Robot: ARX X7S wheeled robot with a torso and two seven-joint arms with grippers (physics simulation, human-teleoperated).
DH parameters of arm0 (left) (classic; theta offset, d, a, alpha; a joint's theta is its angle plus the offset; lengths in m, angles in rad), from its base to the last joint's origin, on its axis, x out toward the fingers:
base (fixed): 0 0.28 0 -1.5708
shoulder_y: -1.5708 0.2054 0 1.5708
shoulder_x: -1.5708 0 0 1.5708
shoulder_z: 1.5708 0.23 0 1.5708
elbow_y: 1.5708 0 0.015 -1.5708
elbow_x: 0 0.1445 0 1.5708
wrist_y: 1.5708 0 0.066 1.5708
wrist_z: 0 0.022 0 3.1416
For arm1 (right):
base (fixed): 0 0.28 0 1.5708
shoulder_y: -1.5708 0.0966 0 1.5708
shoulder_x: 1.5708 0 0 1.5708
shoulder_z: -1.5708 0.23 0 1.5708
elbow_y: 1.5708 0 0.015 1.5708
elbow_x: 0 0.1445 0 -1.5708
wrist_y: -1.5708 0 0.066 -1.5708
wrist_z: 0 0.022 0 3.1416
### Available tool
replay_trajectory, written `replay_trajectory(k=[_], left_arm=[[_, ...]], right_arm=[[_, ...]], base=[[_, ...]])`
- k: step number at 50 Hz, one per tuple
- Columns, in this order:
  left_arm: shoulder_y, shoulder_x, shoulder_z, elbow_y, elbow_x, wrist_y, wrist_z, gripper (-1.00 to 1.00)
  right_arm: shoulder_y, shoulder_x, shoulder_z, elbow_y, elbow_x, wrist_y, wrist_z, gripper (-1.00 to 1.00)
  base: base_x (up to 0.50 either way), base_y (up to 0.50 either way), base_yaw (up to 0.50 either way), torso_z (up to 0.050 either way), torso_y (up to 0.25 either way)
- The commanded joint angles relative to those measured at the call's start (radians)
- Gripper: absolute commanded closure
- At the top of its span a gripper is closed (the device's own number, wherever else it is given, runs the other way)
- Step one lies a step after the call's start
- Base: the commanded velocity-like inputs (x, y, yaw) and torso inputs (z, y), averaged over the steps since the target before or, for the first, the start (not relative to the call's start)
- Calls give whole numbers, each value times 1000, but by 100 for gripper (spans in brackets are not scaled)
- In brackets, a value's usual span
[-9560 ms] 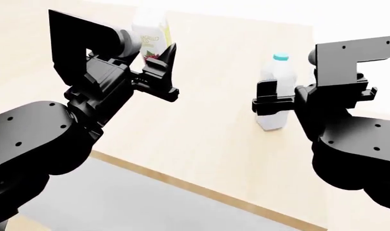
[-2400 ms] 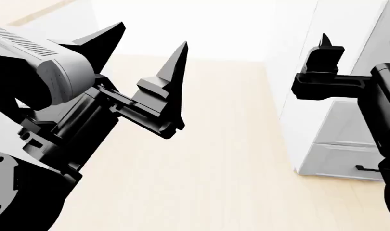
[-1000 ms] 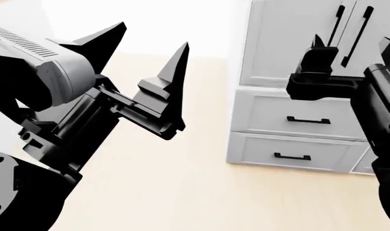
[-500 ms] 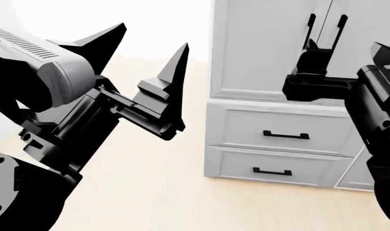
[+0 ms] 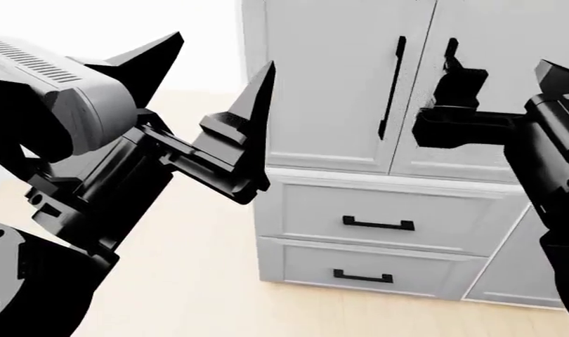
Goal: Move the drinks to the dining counter.
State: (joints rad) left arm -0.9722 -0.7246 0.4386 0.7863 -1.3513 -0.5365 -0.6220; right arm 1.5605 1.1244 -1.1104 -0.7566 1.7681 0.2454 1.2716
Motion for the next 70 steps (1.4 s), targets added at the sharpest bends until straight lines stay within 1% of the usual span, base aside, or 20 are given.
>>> replay_trajectory(k=[1,4,14,39,70], left_arm=[[-8,0,1,0,-6,-1,-3,-100],[1,-3,0,0,-1,2,0,-100],[3,-2,1,1,0,5,-1,-100],[-10,-4,0,2,-12,4,-7,-100],[3,-6,5,0,0,11,-1,-100]], right_arm=[[14,-3,-2,-11,-36,35,-2,-100],[3,15,2,-18,-54,23,-11,-100],[5,6,-4,-6,-45,40,14,-100],[31,-16,-5,7,-28,83,38,-100],[8,-8,-3,3,-38,75,35,-100]], base=[[308,-468,0,0,0],[289,-471,0,0,0],[210,-480,0,0,1],[56,-497,0,0,0],[56,-497,0,0,0]])
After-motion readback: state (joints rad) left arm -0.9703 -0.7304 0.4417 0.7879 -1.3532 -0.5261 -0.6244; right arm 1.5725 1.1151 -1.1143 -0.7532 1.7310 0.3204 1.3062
